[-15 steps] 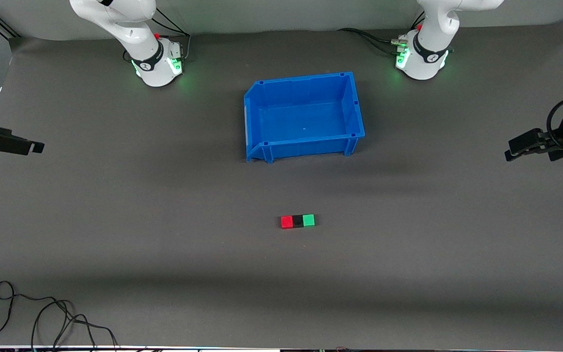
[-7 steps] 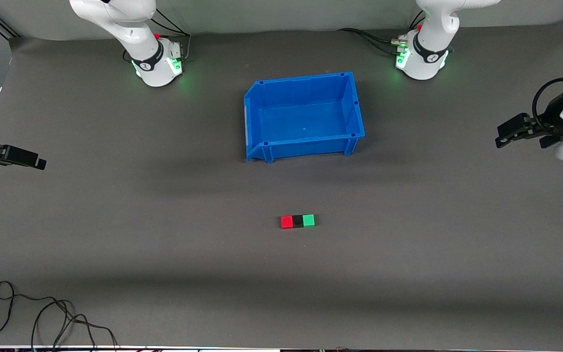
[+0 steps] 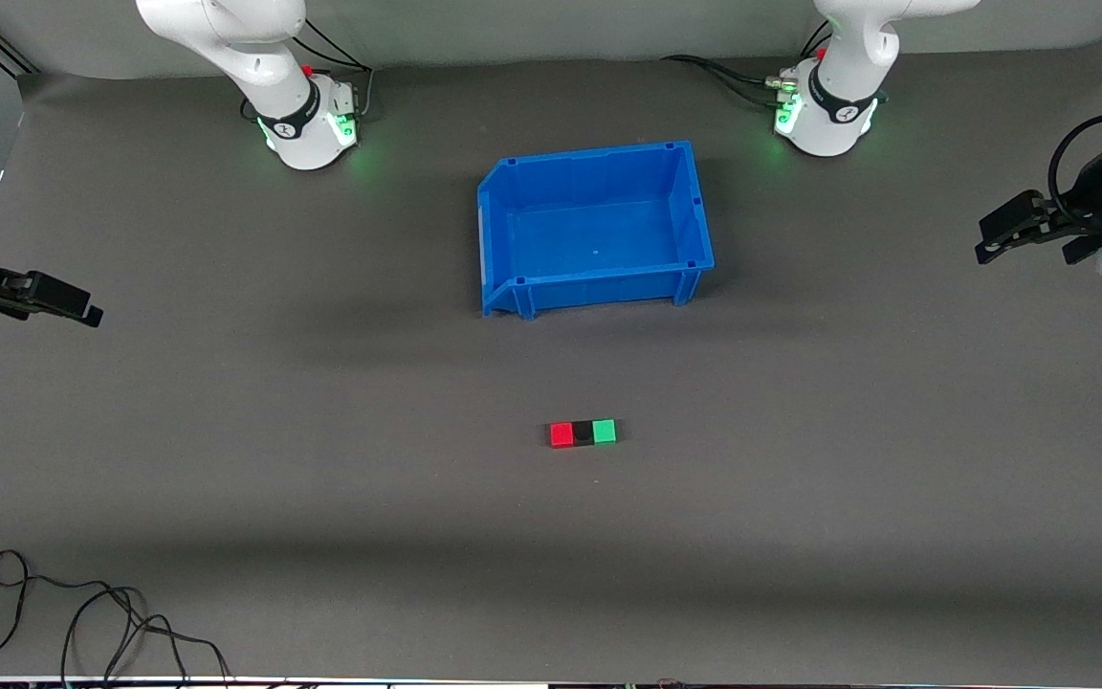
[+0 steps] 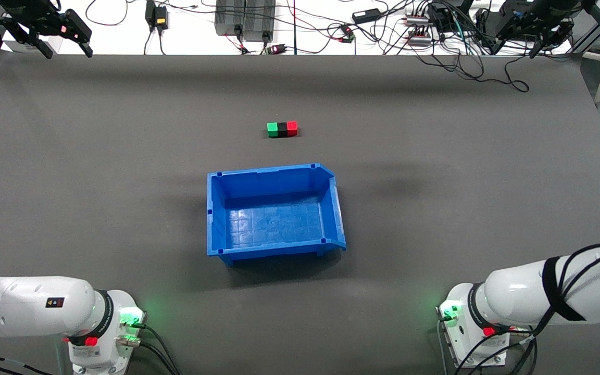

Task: Attach green and red cubes to black cube

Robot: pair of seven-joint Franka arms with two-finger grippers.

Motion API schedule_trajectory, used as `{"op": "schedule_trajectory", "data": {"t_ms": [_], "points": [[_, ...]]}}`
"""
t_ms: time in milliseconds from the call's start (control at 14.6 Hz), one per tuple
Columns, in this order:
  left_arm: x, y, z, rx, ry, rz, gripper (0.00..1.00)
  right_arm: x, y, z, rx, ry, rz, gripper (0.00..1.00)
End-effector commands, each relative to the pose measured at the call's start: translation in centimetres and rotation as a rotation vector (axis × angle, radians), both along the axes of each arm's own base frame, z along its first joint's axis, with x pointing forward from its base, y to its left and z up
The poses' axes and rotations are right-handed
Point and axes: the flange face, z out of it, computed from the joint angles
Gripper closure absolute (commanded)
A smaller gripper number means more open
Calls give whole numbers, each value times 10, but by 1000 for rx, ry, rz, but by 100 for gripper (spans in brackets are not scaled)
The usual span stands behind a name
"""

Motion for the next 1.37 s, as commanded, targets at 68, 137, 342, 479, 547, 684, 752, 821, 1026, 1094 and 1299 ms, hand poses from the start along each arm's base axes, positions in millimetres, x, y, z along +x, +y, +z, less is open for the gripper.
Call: {"op": "schedule_trajectory", "data": {"t_ms": [68, 137, 342, 479, 547, 684, 752, 821, 1026, 1094, 1299], "points": [[-14, 2, 12, 14, 60, -4, 0, -14, 10, -1, -26, -17, 42, 1], [-16, 3, 13, 16, 72, -9, 0, -15, 18, -3, -27, -13, 58, 1], [-18, 1, 12, 35, 85, -18, 0, -22, 27, -5, -66, -4, 83, 1], [-21, 0, 12, 56, 101, -48, 0, -22, 29, -6, -67, -1, 83, 1], [-21, 1, 12, 55, 105, -61, 0, -22, 30, -6, -62, 0, 83, 1], [-20, 0, 12, 54, 100, -47, 0, -20, 33, -7, -61, 0, 89, 1], [-18, -2, 12, 55, 90, -47, 0, -20, 33, -7, -61, 0, 89, 1], [-18, -2, 12, 55, 87, -47, 0, -21, 33, -7, -60, 1, 89, 1], [-15, -3, 8, 57, 83, -47, 0, -21, 33, -6, -60, 1, 90, 1], [-15, -3, 8, 56, 84, -50, 0, -21, 33, -6, -59, 3, 90, 1], [-11, -1, 5, 77, 84, -50, 0, -21, 32, -7, -57, 4, 88, 1]]}}
